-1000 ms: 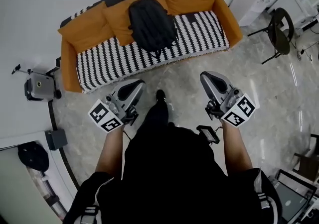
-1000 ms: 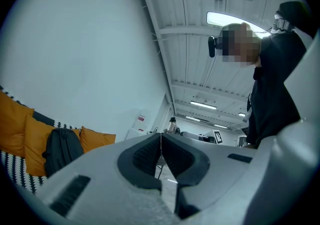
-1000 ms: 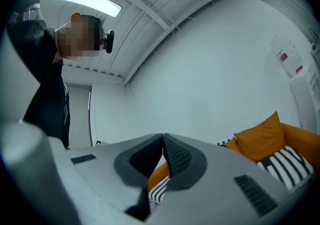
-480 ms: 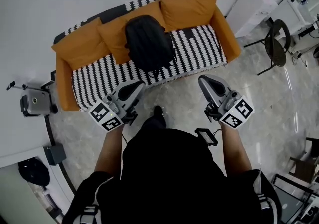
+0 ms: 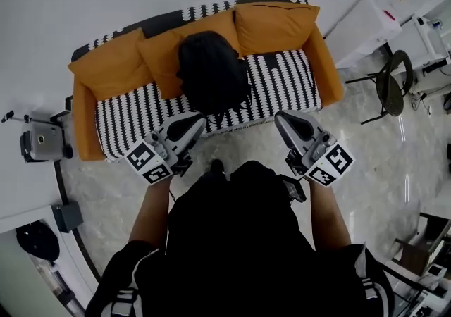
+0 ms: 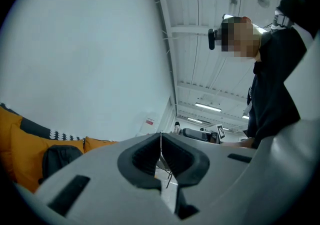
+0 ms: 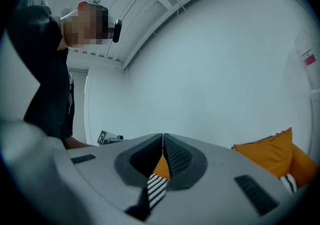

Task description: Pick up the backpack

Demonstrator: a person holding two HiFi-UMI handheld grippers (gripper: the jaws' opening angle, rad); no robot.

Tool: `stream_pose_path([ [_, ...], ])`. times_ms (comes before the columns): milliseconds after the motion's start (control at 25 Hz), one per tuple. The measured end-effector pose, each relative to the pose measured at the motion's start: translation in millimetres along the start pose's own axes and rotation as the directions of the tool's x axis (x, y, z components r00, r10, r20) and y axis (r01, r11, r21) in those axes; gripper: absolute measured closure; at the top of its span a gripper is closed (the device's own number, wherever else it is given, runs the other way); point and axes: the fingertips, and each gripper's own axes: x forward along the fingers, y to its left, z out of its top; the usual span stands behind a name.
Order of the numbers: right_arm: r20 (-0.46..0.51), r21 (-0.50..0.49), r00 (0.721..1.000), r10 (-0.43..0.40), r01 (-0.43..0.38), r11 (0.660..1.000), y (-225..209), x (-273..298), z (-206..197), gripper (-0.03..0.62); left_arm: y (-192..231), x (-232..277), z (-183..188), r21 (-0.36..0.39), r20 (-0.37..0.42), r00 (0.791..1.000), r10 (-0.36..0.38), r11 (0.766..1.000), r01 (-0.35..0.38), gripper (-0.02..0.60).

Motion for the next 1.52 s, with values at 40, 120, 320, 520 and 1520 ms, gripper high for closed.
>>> stream_pose_path([
  [40,-0.005,0.005,1.000,0.008,-0.008,1.000,-5,3,-1,0.568,4,2,-1,0.002,0.003,1.000,0.009,1.000,-0.009,0.558],
  [120,-0.010,0.022,1.000,0.028,-0.028,0.999,-17,10,-4,0.568,13,7,-1,0.012,0.011,0.999,0.032,0.999,-0.032,0.558],
  [320,-0.036,0.056,0.991,0.127,-0.124,0.991,-58,45,-15,0.568,44,21,-4,0.019,0.000,0.991,0.134,0.991,-0.134,0.558],
  [520,-0.038,0.057,0.972,0.234,-0.232,0.971,-105,84,-7,0.568,74,34,11,0.037,0.063,0.965,0.255,0.966,-0.257,0.558],
  [1520,-0.094,0.057,0.932,0.350,-0.346,0.937,-207,195,-13,0.566,179,56,24,0.125,0.013,0.856,0.516,0.849,-0.514,0.557],
])
